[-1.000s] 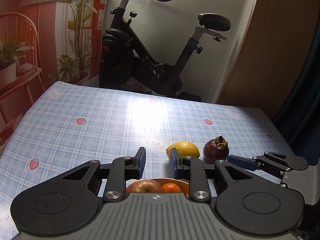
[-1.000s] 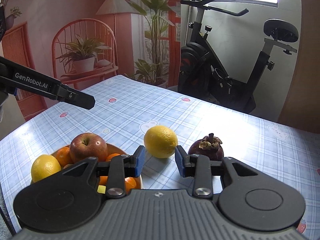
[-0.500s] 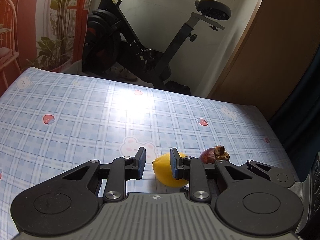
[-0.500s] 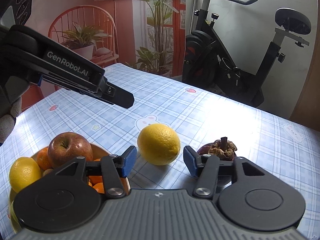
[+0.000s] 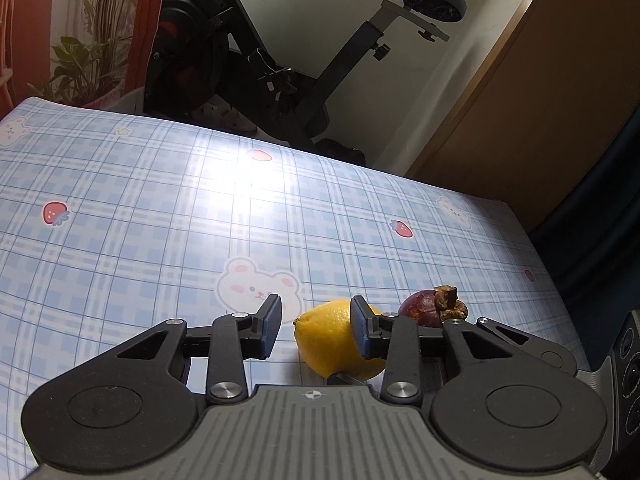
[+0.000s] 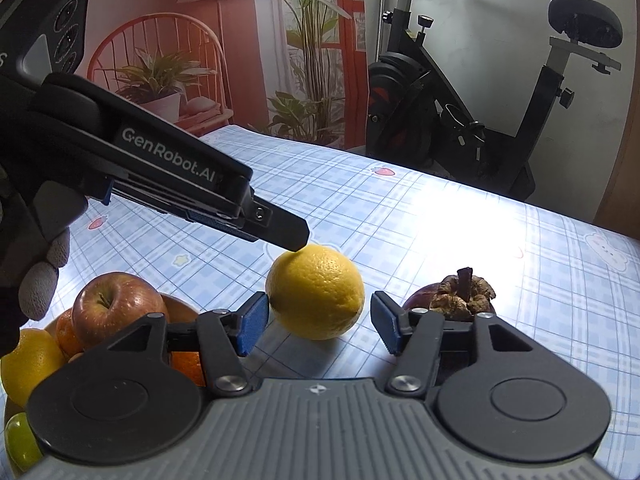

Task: Organize fruits
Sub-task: 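Close the right tool on the yellow lemon, then carry the yellow lemon in the right tool onto the plate and open it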

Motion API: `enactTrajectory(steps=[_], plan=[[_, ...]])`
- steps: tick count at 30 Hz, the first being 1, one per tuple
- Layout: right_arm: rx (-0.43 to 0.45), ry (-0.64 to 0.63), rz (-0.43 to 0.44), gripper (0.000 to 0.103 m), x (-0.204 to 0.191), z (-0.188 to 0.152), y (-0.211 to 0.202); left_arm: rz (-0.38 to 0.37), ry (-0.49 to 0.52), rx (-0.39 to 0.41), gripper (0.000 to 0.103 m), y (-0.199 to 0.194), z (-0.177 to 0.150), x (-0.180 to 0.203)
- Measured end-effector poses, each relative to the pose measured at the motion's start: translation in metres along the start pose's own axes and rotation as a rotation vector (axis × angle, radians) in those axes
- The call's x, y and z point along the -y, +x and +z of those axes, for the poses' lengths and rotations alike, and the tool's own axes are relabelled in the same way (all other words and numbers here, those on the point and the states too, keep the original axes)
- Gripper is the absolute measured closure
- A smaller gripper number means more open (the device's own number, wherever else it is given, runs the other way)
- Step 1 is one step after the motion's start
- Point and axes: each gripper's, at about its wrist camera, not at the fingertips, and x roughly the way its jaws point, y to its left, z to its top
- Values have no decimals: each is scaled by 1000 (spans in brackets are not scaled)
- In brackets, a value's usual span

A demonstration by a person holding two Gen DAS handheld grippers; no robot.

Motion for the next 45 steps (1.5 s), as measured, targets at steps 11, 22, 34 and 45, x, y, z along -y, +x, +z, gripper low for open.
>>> enactTrajectory(steps=[11,22,34,45], plan=[[-8,-24,-16,37,-4,4,9,-50,-42,-12,62,3,-1,-11],[-15,22,28,40,-3,1,5,-90,-29,-52,62,-4,-6,-9],[-34,87,62,40,0,-3,3,-115,-40,-73,57,0,-10,-11],[-4,124,80,41,0,-3,-8,-120,-28,-60,58,-11,-9,-5]])
